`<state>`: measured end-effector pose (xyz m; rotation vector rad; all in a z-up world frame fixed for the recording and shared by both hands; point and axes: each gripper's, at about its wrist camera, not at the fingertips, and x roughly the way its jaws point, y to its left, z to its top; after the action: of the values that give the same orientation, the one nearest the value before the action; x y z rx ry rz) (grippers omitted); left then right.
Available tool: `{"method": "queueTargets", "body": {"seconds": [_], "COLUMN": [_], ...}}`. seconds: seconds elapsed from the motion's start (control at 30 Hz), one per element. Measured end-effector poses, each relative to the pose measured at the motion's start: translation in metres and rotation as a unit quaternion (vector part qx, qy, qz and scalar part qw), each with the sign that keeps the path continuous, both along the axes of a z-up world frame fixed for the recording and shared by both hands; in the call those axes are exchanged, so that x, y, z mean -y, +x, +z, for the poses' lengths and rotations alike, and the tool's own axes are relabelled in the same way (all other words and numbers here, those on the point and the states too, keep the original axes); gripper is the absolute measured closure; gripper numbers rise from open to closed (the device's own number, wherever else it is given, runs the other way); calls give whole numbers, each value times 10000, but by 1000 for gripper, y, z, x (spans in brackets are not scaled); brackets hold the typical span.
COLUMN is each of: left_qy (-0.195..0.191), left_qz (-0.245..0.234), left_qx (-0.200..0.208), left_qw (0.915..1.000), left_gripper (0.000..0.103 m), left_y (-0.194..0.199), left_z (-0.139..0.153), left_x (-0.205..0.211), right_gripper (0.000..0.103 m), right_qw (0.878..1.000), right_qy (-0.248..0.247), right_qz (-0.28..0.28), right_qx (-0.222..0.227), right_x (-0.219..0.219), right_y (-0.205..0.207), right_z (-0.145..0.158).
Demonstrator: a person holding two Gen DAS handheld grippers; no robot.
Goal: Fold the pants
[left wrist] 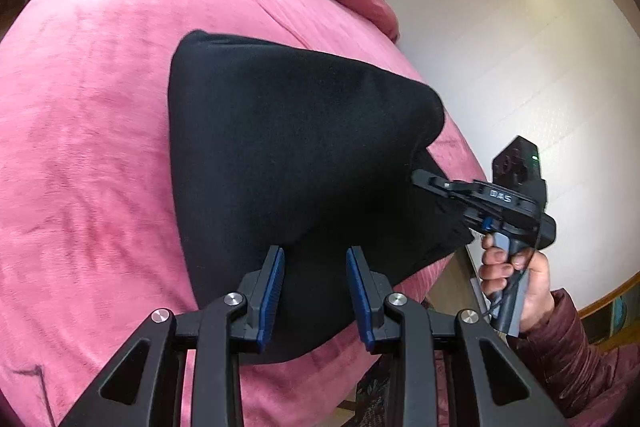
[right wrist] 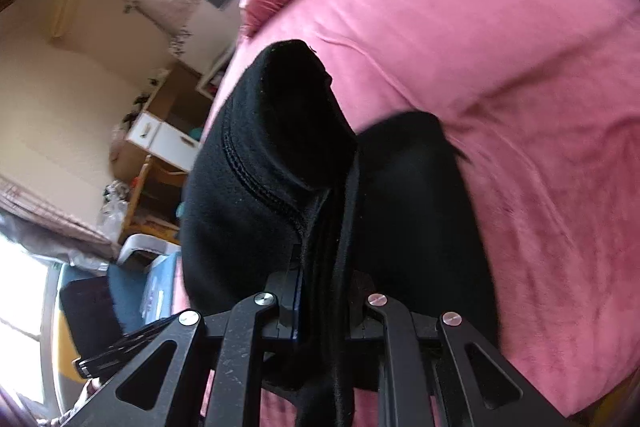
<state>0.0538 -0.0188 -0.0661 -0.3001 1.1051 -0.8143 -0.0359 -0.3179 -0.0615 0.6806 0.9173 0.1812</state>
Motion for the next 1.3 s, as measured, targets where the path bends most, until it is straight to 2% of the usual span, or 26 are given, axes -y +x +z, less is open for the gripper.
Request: {"method": "queueTargets", "body": {"seconds": [0.27, 0.37, 0.53, 0.7, 0.87, 0.97, 1.03, 1.07, 1.1, 1.17, 1.3], "left_qy": [102, 95, 41, -28, -90, -85, -63, -65, -72, -69, -74], "left_qz": [-97, -107, -107, -59, 5, 1, 37, 65, 100, 153, 173], "left_qx": [-12, 0, 105, 262, 286, 364, 414, 418, 403, 396, 432], "left_qw": [9999, 9999, 9999, 9996, 9996, 9993, 9991, 9991, 9991, 9991, 9989], "left_gripper": [71, 71, 70, 70, 70, 70, 70, 70, 70, 70, 70], "left_y": [-3, -4, -2, -5, -5, -8, -9, -9, -9, -8, -8], "left_z": [9, 11, 12, 20, 24, 29, 31, 31, 31, 32, 33], "left_x": [16, 10, 8, 2, -5, -10, -15, -16, -19, -23, -27], "right_gripper": [88, 84, 77, 77, 72, 72, 72, 79, 94, 95, 95], "right_qw": [9996, 9996, 9989, 9992, 9976, 9951, 9945, 9950, 9959, 9976, 9996], "right_qy": [122, 160, 41, 372, 620, 824, 795, 728, 585, 272, -31], "right_qz": [-96, -162, -475, -140, -53, -331, -514, -555, -570, -516, -173], "right_qx": [-215, -175, -29, 88, -301, -445, -440, -410, -382, -363, -207], "right_x": [18, 26, 46, 34, 11, 11, 13, 13, 13, 10, -1], "right_y": [3, 0, -30, -66, -76, -67, -61, -59, -58, -58, -77], "right_z": [-22, -21, 8, 34, 13, -4, -10, -9, -7, 0, 21]}}
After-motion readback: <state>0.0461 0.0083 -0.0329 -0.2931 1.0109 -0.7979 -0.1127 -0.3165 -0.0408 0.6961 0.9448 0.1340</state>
